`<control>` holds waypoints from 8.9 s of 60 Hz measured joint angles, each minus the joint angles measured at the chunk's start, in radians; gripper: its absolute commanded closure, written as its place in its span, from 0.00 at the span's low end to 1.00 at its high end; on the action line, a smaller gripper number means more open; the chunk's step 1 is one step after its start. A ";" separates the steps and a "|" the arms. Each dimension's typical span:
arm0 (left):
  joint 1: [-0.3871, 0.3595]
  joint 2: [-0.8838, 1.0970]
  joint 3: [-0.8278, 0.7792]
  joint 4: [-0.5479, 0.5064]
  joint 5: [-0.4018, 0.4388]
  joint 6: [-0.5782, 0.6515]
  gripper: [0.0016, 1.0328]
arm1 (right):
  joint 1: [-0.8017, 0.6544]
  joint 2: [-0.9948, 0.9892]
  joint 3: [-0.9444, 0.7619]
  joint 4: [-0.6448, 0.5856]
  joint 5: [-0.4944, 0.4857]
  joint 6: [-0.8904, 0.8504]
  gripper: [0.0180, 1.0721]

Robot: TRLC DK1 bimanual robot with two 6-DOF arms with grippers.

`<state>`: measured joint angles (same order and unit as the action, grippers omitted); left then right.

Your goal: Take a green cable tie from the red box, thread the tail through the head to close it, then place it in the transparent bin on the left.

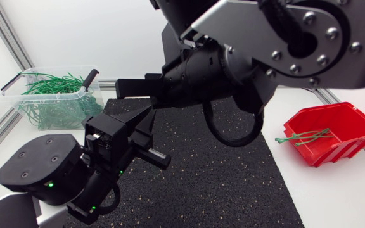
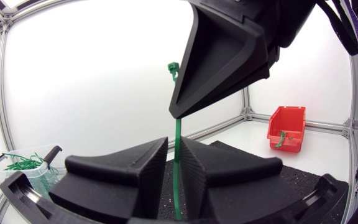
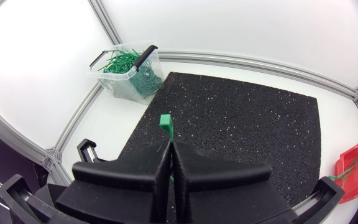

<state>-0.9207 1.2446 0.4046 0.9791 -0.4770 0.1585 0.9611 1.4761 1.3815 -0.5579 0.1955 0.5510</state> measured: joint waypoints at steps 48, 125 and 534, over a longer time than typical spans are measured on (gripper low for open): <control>0.010 -0.098 -0.051 -0.002 0.005 0.022 0.96 | -0.182 -0.056 -0.060 0.122 -0.444 -0.198 0.25; 0.095 -0.111 -0.053 -0.086 0.262 -0.002 0.97 | -0.482 0.047 -0.078 -0.046 -1.082 -1.324 0.10; 0.721 0.282 0.244 -0.270 1.696 -0.477 0.96 | -0.346 0.494 0.121 -0.358 -1.116 -1.160 0.95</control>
<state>-0.1997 1.5261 0.6483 0.7090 1.2190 -0.3183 0.6147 1.9697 1.5024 -0.9157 -0.9203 -0.6086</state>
